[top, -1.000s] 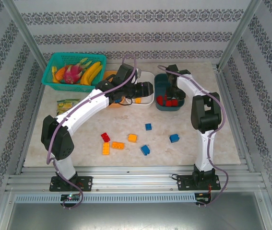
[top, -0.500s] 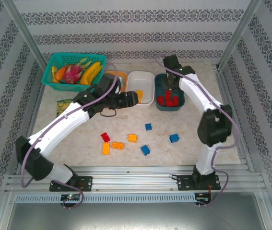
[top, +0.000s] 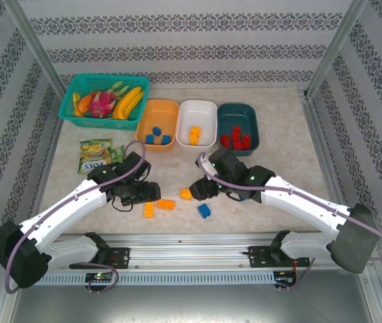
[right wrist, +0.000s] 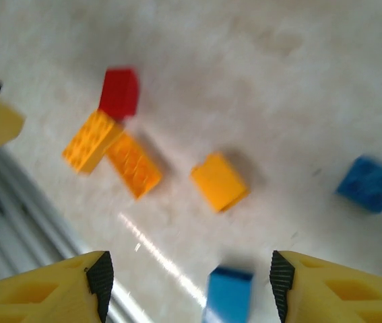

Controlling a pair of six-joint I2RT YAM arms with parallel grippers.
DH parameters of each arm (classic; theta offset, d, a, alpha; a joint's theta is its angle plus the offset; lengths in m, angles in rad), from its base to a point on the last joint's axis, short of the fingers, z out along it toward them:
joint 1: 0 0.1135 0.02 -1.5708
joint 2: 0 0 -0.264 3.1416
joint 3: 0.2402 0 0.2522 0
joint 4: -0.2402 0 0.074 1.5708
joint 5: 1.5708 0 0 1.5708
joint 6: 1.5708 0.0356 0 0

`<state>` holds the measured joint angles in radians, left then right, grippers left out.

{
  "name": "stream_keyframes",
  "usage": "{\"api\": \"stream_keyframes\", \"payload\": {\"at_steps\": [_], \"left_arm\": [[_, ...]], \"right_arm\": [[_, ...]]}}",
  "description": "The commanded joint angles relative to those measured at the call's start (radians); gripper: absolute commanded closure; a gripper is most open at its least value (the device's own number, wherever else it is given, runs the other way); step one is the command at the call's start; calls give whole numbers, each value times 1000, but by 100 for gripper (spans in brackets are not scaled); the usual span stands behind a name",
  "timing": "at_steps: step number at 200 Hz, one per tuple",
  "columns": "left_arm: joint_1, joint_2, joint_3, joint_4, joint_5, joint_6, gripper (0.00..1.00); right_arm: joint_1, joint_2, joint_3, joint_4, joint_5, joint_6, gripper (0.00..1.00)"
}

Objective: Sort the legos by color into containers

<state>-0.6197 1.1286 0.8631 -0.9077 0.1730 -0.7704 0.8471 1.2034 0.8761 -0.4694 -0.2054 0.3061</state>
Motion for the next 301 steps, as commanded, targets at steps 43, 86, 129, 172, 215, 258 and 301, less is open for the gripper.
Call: {"api": "stream_keyframes", "payload": {"at_steps": [43, 86, 129, 172, 215, 258, 301], "left_arm": [[-28, 145, -63, 22, 65, 139, 26], [-28, 237, -82, 61, 19, 143, 35], [-28, 297, -83, 98, -12, 152, 42], [-30, 345, -79, 131, -31, 157, 48], [-32, 361, -70, 136, -54, 152, 60], [-35, 217, 38, -50, -110, 123, 65], [-19, 226, 308, -168, -74, 124, 65]], "right_arm": [[47, -65, -127, 105, -47, 72, 34], [46, -62, -129, 114, -29, 94, 34], [47, -48, -113, 110, -25, 96, 34], [42, -33, -97, 110, -28, 93, 34], [22, -31, -84, 114, -29, 99, 35], [-32, -75, 18, 68, 61, 120, 35], [-151, -103, 130, 92, 185, 188, 35]]}}
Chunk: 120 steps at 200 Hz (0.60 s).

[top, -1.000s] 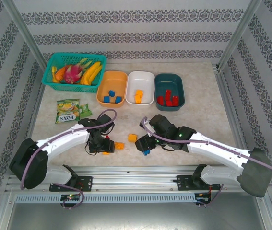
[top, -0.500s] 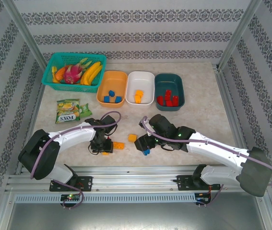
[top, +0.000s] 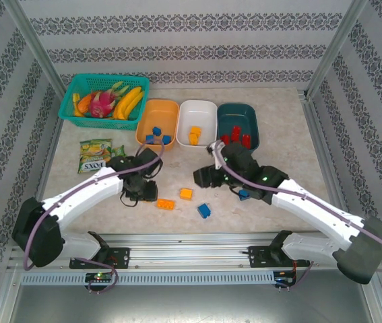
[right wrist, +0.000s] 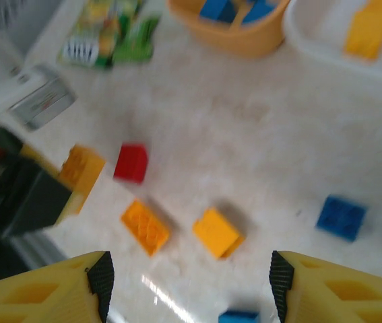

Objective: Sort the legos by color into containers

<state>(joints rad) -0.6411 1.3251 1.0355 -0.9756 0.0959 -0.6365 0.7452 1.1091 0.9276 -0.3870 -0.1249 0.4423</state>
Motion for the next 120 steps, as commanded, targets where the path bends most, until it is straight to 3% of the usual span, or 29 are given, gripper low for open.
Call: {"api": "stream_keyframes", "payload": {"at_steps": [1, 22, 73, 120], "left_arm": [[3, 33, 144, -100, 6, -9, 65], [16, 150, 306, -71, 45, 6, 65], [36, 511, 700, 21, 123, 38, 66], [51, 870, 1123, -6, 178, 87, 66]], "right_arm": [[-52, -6, 82, 7, 106, 52, 35], [-106, 41, 150, -13, 113, 77, 35], [-238, 118, 199, 63, -3, 181, 36], [-366, 150, 185, 77, -84, 320, 36]]}}
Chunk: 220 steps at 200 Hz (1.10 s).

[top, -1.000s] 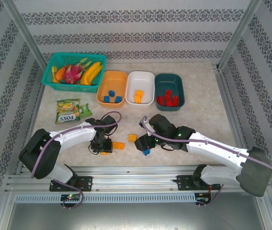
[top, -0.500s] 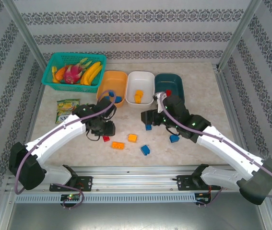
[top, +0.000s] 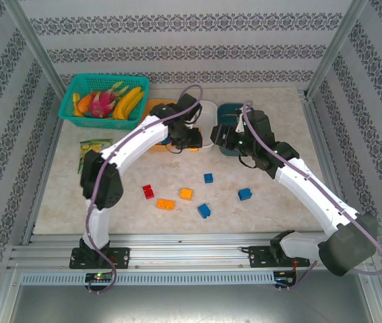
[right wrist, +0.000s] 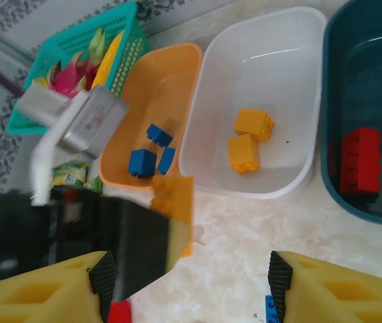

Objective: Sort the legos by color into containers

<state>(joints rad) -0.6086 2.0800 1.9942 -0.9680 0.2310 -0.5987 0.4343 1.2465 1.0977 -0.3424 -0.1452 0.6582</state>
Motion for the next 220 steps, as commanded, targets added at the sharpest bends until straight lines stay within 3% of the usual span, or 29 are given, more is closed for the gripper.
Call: {"api": "stream_keyframes", "payload": {"at_steps": [1, 51, 95, 116, 135, 163, 220], "left_arm": [[19, 122, 172, -13, 44, 49, 66], [47, 388, 442, 4, 77, 57, 66], [79, 452, 450, 31, 84, 66, 65], [82, 461, 451, 34, 97, 73, 58], [82, 458, 451, 20, 102, 64, 47], [82, 410, 453, 21, 95, 45, 37], [79, 194, 377, 29, 90, 33, 33]], "right_arm": [[-57, 13, 14, 32, -64, 107, 36], [-120, -5, 2, 28, -102, 134, 36], [-129, -48, -42, 20, -108, 139, 36], [-129, -55, -59, 17, -106, 138, 36], [-128, -49, -60, 1, -108, 121, 36], [-123, -55, -59, -79, -77, 97, 36], [-106, -115, -82, -380, 75, 208, 37]]}}
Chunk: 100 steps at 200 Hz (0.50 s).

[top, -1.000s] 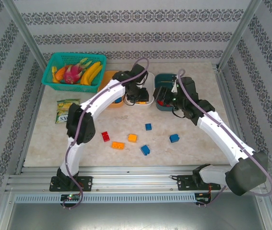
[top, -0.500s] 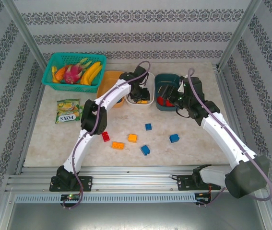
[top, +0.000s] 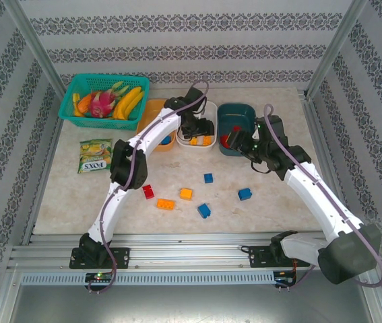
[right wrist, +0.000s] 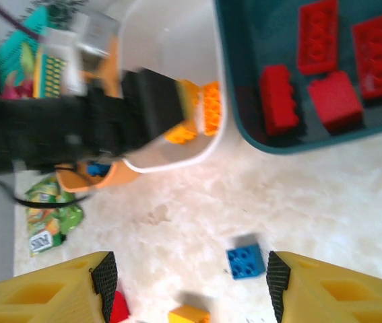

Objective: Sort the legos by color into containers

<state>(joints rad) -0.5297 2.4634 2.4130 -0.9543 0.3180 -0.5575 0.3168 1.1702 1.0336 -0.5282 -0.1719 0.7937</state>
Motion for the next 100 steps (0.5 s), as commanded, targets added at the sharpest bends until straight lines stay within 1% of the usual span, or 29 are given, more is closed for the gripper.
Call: {"api": "stream_keyframes", "payload": {"at_steps": [1, 22, 43, 73, 100], "left_arm": [[0, -196, -51, 18, 4, -8, 33], [-9, -372, -268, 127, 19, 6, 31], [-21, -592, -560, 282, 51, 7, 28], [-63, -887, -961, 474, 88, 9, 20], [-92, -1096, -1238, 549, 100, -25, 16]], "right_arm": [[11, -39, -19, -200, 107, 77, 37], [11, -47, -58, -351, 171, 215, 37], [6, -42, -141, -385, 159, 344, 37], [0, 0, -248, -301, 96, 492, 34], [-6, 73, -277, -209, 79, 552, 30]]}}
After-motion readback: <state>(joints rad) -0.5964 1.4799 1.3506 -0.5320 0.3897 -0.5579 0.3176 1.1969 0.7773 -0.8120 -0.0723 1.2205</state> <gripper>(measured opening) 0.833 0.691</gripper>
